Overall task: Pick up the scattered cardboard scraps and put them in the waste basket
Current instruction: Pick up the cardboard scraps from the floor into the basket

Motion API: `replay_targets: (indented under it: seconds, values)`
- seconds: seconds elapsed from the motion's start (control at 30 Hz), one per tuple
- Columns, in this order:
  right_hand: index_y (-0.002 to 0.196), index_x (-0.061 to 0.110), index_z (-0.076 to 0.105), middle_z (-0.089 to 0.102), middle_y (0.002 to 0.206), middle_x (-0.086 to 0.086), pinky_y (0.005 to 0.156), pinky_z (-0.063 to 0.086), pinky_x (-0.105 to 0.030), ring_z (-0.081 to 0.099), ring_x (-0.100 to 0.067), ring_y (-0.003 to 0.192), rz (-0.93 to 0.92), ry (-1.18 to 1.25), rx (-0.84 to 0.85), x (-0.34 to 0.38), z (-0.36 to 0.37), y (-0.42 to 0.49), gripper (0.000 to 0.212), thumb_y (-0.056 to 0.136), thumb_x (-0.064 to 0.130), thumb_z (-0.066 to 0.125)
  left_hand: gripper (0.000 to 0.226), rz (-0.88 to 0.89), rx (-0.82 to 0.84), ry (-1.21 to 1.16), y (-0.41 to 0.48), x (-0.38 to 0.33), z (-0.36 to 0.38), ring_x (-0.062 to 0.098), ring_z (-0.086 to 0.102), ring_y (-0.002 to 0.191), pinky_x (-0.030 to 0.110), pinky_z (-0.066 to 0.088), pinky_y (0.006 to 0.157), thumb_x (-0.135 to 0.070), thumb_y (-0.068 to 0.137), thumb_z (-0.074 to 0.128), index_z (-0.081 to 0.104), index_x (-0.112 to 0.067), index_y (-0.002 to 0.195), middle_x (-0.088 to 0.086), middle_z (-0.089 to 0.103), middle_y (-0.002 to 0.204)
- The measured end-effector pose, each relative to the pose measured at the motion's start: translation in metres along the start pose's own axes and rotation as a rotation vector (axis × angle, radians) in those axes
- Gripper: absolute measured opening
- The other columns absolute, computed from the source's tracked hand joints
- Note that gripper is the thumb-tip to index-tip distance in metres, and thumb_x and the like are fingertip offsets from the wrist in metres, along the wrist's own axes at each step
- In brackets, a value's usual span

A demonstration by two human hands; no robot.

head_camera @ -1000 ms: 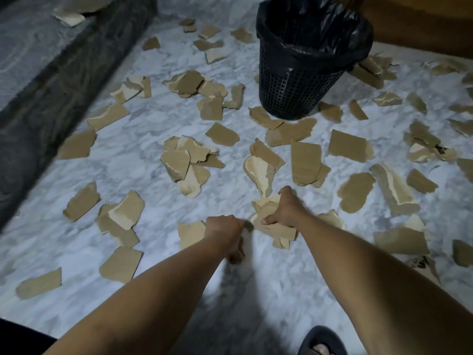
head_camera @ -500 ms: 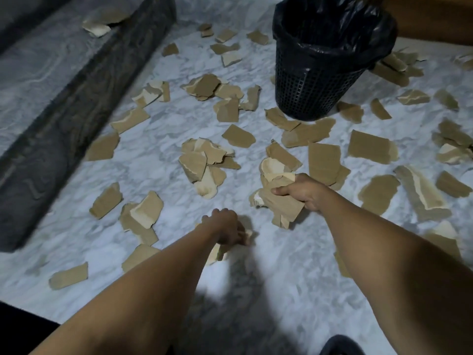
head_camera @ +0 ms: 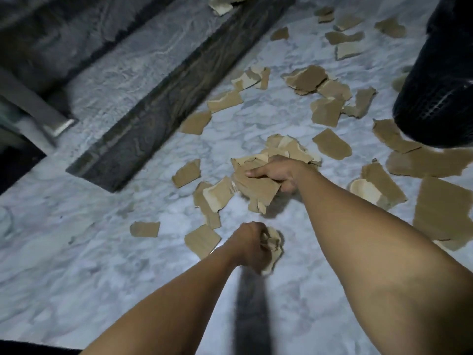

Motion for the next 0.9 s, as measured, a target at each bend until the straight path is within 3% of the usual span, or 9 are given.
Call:
replay_targets:
  seconds: [0.1,0.17,0.27,0.43,0.53,0.6,0.67,0.77,0.9]
  values:
    - [0.117,0.006,0.053,0.066,0.106,-0.01,0.079,0.058,-0.042,0.067,-0.026,0.091,-0.145,-0.301,-0.079,0.033,0.025,0.024,0.064,0.071,0.034,0.088,0.017,-0.195,-0.122,-0.17,-0.014,0.052,-0.031,0.026,0.067,0.086,0.041,0.056,0.074,-0.017,0.075,0.065,0.054,-0.02,0.089,0.005,0.069,0.091]
    - [0.121,0.008,0.05,0.06,0.114,-0.009,0.08,0.052,-0.036,0.061,-0.027,0.098,-0.205,-0.713,-0.089,0.041,0.05,0.04,0.072,0.07,0.045,0.084,0.023,-0.304,-0.189,-0.052,-0.027,0.087,-0.052,0.025,0.063,0.094,0.04,0.053,0.08,-0.032,0.077,0.063,0.055,-0.026,0.098,0.002,0.068,0.096]
    - [0.138,0.015,0.04,0.049,0.137,-0.008,0.096,0.048,-0.047,0.052,-0.031,0.12,-0.217,-1.133,-0.022,0.028,0.084,0.067,0.095,0.062,0.054,0.081,0.027,-0.394,-0.238,0.232,-0.04,0.121,-0.065,0.028,0.051,0.107,0.038,0.04,0.082,-0.04,0.086,0.058,0.058,-0.025,0.108,0.003,0.062,0.106]
    - [0.133,0.02,0.046,0.048,0.131,-0.005,0.101,0.039,-0.056,0.039,-0.029,0.129,-0.287,-1.406,-0.127,0.017,0.091,0.071,0.076,0.072,0.053,0.077,0.028,-0.273,-0.272,0.101,-0.038,0.146,-0.054,0.029,0.045,0.113,0.036,0.046,0.093,-0.024,0.084,0.064,0.064,-0.019,0.112,0.003,0.046,0.125]
    - [0.14,0.022,0.039,0.05,0.139,-0.003,0.107,0.031,-0.055,0.044,-0.029,0.129,-0.251,-1.363,-0.103,0.015,0.092,0.069,0.078,0.077,0.048,0.076,0.027,-0.227,-0.304,-0.003,-0.036,0.148,-0.054,0.027,0.054,0.107,0.028,0.047,0.088,-0.015,0.081,0.065,0.065,-0.014,0.107,0.007,0.047,0.121]
    - [0.137,0.02,0.037,0.051,0.137,-0.005,0.102,0.039,-0.048,0.05,-0.029,0.119,-0.241,-1.23,-0.073,0.016,0.092,0.068,0.079,0.075,0.041,0.081,0.019,-0.21,-0.292,-0.009,-0.035,0.146,-0.056,0.028,0.057,0.101,0.024,0.043,0.076,-0.011,0.08,0.062,0.062,-0.013,0.099,0.009,0.052,0.112]
    - [0.139,0.016,0.037,0.049,0.137,-0.004,0.094,0.044,-0.038,0.051,-0.027,0.116,-0.22,-1.069,-0.067,0.025,0.087,0.061,0.083,0.074,0.036,0.084,0.02,-0.216,-0.282,0.055,-0.036,0.145,-0.057,0.031,0.058,0.098,0.03,0.043,0.071,-0.013,0.08,0.06,0.059,-0.014,0.1,0.009,0.059,0.105]
    - [0.137,0.008,0.045,0.053,0.133,-0.004,0.089,0.045,-0.034,0.054,-0.027,0.114,-0.142,-0.956,-0.142,0.04,0.077,0.049,0.084,0.074,0.048,0.082,0.025,-0.22,-0.295,0.164,-0.04,0.148,-0.058,0.032,0.056,0.098,0.037,0.045,0.071,-0.017,0.08,0.058,0.057,-0.016,0.105,0.008,0.062,0.104]
    - [0.121,0.006,0.051,0.058,0.118,-0.008,0.085,0.048,-0.037,0.057,-0.028,0.103,-0.041,-0.796,-0.228,0.037,0.082,0.042,0.072,0.073,0.051,0.082,0.026,-0.21,-0.244,-0.079,-0.045,0.155,-0.051,0.029,0.06,0.091,0.038,0.053,0.075,-0.011,0.079,0.058,0.052,-0.012,0.105,0.01,0.063,0.103]
Point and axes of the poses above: each hand's wrist, its own y-axis towards the middle knuckle, its own z-axis out of the palm, x = y × z, the point moved 6 cm from there along y, towards the middle knuckle
